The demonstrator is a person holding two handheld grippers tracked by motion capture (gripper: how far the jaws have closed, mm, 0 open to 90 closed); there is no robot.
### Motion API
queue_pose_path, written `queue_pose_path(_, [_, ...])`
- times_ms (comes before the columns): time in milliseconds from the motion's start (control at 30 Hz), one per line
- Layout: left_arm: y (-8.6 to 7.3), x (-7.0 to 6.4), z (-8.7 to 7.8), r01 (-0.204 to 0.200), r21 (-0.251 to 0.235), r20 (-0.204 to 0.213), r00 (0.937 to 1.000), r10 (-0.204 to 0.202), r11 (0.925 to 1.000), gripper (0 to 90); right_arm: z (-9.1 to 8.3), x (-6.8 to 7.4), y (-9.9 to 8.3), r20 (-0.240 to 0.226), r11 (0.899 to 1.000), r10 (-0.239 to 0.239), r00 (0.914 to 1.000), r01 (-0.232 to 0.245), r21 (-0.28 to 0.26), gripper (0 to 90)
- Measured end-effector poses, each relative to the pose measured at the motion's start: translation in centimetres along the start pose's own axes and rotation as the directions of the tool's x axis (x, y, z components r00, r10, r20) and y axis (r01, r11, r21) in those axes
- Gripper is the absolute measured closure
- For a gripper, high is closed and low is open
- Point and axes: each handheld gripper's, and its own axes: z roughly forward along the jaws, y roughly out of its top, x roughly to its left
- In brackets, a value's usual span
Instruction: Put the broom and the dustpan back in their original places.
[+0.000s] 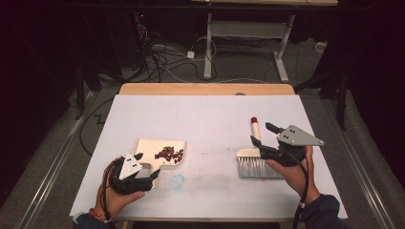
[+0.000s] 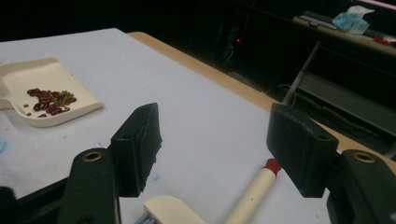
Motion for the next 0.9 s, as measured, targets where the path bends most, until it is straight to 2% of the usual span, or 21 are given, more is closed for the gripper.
queue_pose_path(300, [0.3, -0.9, -0.1, -0.050, -0.026, 0.018, 0.9986, 0.050, 0.9984, 20.8, -1.0, 1.6, -0.5, -0.017, 0.999, -0.033, 0.9993, 0.033, -0.019, 31.9])
queue_pose_path(433, [0.4, -1.2, 0.0, -0.064, -0.022, 0.022, 0.9977, 0.064, 0.9977, 20.7, -1.4, 2.1, -1.2, -0.007, 0.999, -0.045, 0.9990, 0.045, -0.012, 31.7])
queue_pose_path(600, [0.3, -1.2, 0.1, -0.070, -0.017, 0.017, 0.9974, 0.070, 0.9974, 20.7, -2.1, 2.6, -2.7, -0.026, 0.999, -0.045, 0.9987, 0.044, -0.018, 29.9])
queue_pose_path(667, [0.3, -1.2, 0.2, -0.074, -0.012, 0.014, 0.9972, 0.074, 0.9972, 20.7, -2.3, 2.8, -3.3, -0.007, 0.998, -0.058, 0.9983, 0.058, -0.005, 29.0])
queue_pose_path(800, [0.3, -1.2, 0.5, -0.081, -0.007, 0.014, 0.9966, 0.081, 0.9967, 20.7, -2.6, 2.8, -4.9, 0.002, 1.000, -0.027, 0.9996, 0.027, 0.011, 26.8])
queue_pose_path(900, [0.3, -1.4, 0.5, -0.080, 0.001, 0.022, 0.9966, 0.079, 0.9968, 20.7, -2.8, 2.7, -6.2, -0.005, 0.999, -0.026, 0.9996, 0.026, 0.029, 24.8])
